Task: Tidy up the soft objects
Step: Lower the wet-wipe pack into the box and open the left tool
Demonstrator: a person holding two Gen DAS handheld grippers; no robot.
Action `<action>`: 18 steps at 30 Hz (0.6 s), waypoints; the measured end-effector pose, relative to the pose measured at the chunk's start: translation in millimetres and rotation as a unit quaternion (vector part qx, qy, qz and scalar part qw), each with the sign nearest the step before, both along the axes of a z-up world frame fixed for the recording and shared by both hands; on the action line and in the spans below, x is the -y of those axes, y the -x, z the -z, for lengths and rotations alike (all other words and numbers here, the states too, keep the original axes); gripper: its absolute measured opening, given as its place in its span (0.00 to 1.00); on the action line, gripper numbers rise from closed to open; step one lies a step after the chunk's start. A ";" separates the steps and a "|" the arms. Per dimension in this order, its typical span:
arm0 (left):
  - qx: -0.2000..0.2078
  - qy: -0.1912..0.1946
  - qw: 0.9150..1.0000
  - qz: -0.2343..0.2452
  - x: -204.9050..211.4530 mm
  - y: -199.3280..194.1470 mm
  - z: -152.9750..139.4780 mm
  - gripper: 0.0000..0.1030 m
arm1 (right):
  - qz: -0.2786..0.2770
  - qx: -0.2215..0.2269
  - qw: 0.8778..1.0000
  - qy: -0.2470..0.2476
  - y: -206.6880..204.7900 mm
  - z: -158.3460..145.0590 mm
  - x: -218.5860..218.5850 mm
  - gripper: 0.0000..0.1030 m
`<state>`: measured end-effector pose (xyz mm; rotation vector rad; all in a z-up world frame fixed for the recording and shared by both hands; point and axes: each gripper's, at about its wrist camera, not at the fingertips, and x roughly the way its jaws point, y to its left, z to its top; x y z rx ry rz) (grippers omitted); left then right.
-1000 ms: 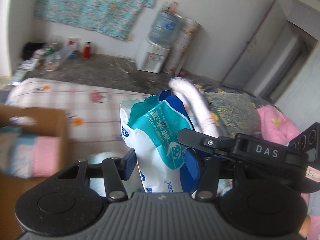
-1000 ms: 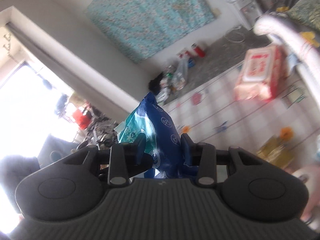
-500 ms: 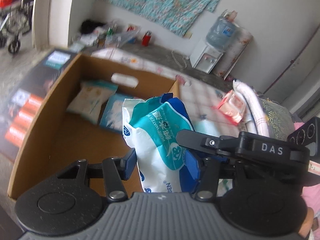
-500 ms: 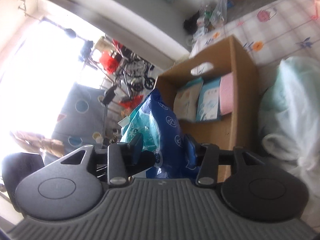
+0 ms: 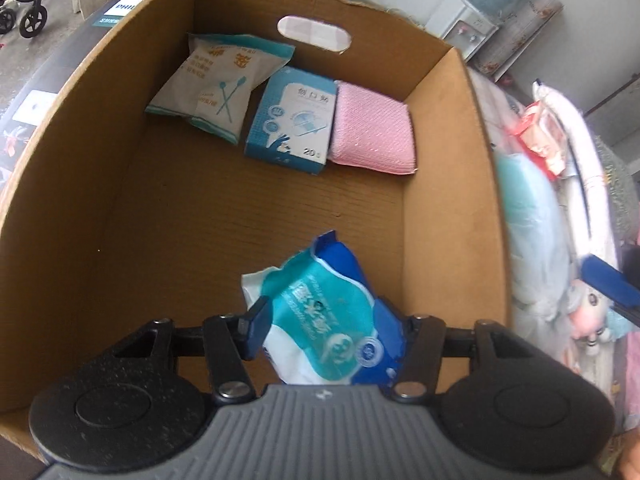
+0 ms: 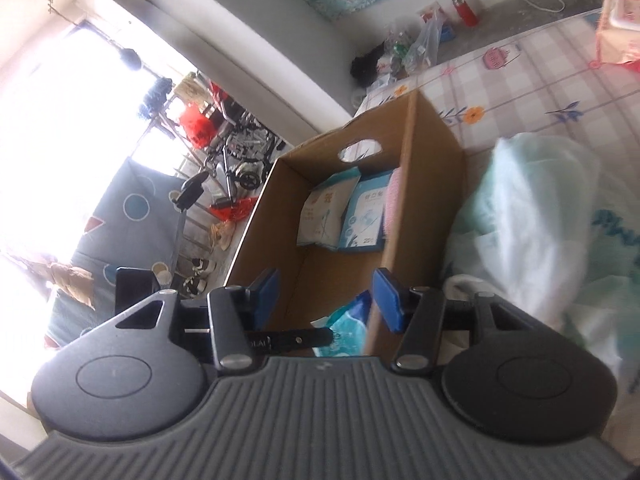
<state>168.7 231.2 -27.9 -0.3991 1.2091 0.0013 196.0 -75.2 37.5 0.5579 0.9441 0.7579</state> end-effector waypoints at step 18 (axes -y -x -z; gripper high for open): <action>-0.025 -0.032 0.996 0.077 32.9 -17.9 28.4 0.53 | 0.045 -0.012 0.999 -0.024 12.7 35.3 36.8 0.51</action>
